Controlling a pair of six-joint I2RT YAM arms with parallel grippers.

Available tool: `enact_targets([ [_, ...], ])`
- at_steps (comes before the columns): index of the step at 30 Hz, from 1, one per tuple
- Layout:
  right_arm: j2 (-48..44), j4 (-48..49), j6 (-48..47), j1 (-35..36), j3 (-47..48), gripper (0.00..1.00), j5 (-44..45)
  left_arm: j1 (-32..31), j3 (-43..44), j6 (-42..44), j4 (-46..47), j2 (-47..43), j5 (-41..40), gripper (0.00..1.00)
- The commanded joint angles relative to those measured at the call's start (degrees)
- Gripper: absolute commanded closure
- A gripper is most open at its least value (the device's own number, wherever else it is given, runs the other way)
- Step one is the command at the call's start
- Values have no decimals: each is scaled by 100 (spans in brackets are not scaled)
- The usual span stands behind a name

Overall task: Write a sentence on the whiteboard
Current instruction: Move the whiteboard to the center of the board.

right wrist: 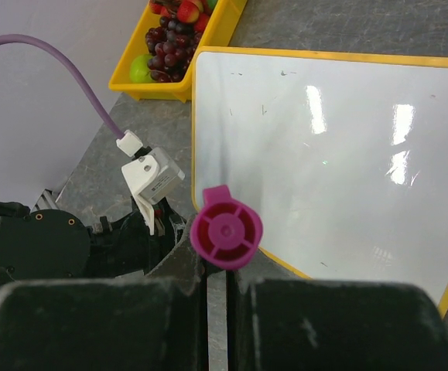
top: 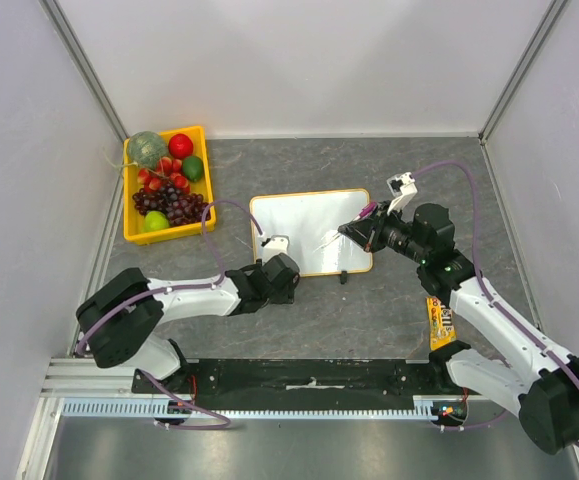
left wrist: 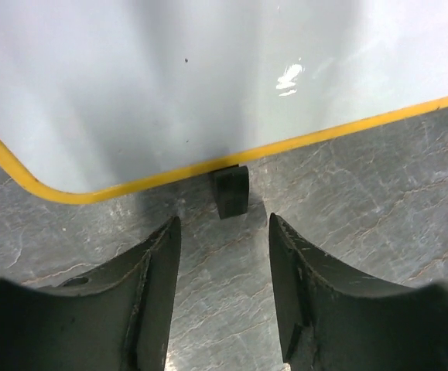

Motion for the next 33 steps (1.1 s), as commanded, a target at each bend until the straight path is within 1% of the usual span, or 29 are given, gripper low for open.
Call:
enact_targets([
  [1,58,84,-114,-39,41,100,-107,-39,-11,-453,-61,314,-135,46],
  [6,75,92,-114,-39,50,100,-99,-39,15,-427,10,533,-258,46],
  [9,111,84,-97,-48,59,100,-125,-30,111,-366,10,718,-258,49],
  [13,111,84,-62,-48,68,100,-195,-39,191,-357,-8,841,-241,63],
  [16,84,57,-53,-30,59,100,-204,-39,174,-322,-25,824,-249,81],
  [19,58,5,-53,-48,68,100,-195,-39,138,-357,-95,789,-214,97],
  [27,-4,-39,-35,-48,103,100,-213,-144,15,-927,-622,464,-109,98],
  [33,-83,-48,9,-48,85,100,-213,-486,120,-1376,-1158,297,-135,98],
])
